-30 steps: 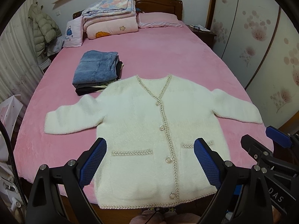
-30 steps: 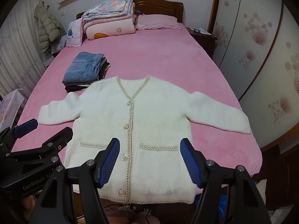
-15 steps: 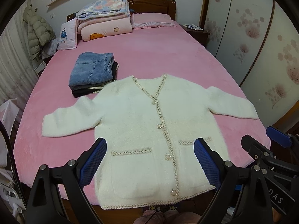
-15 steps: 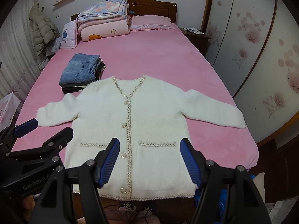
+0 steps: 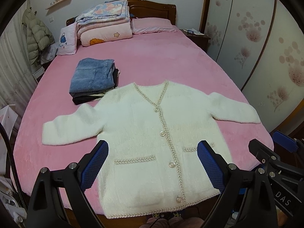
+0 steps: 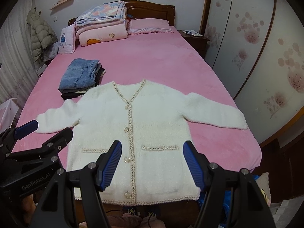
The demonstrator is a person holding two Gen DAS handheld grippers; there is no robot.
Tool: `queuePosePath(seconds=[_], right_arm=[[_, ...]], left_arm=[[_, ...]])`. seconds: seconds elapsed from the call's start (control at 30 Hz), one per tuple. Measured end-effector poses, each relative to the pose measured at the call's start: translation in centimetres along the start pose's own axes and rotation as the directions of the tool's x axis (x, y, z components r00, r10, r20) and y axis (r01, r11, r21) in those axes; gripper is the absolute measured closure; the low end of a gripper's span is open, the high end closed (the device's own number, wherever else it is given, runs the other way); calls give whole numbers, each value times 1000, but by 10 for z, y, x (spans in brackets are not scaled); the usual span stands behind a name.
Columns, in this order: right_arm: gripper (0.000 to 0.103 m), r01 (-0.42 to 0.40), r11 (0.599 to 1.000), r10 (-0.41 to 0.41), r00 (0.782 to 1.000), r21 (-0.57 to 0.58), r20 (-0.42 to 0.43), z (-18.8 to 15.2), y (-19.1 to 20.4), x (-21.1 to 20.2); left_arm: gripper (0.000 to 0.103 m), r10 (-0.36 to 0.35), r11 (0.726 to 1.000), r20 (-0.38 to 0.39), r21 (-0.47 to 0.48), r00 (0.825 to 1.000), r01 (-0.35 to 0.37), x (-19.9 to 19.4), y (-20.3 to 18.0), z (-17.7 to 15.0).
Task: Fold large clothes
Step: 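Grasp the cardigan sleeve cuff with the right gripper and lift it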
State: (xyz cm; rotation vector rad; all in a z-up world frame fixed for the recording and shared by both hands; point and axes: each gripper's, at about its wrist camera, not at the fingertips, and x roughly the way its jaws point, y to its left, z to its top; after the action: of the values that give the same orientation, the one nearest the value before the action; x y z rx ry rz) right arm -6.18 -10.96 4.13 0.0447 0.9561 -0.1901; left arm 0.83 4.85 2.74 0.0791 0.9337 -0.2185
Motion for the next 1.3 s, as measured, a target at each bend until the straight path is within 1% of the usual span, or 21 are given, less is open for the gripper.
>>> queuePosePath(seconds=[0.23,0.33,0.43,0.5,0.6,0.77,0.93,1.03,1.17,1.3], right_arm=[[36,27,999,-28,998,22,48,1,-1,-8],[36,33,999,-35,997,32,74,4,-5,-15],[36,55,997,-60,993,52,106,9,-14,-23],[36,69,995,-77,990,75,122,14,-22,-27],[36,58,991,-74,988,121,133,19,-40,-29],[36,79,983,-103,985,164,141,23,-73,-22],[36,45,978,-73,988,206,133,28,-123,-2],[36,23,973,-50,992,228,112,31,-162,18],[36,-19,956,-1,998,291,66,32,-228,58],[36,-23,926,27,1000,377,-5,28,-304,108]], left_arm=[[9,-7,1000,56,5,998,6,-5,5,14],[9,-12,1000,82,27,997,10,-8,2,23],[9,-27,998,97,55,995,22,-11,-5,34],[9,-47,997,102,67,994,40,-13,-10,41],[9,-74,995,105,77,992,66,-13,-21,52],[9,-106,992,95,78,990,99,-7,-45,69],[9,-124,990,78,76,989,118,14,-92,88],[9,-114,991,72,75,991,109,34,-128,97],[9,-93,991,42,105,995,88,69,-190,110],[9,-65,986,-11,155,998,66,123,-259,120]])
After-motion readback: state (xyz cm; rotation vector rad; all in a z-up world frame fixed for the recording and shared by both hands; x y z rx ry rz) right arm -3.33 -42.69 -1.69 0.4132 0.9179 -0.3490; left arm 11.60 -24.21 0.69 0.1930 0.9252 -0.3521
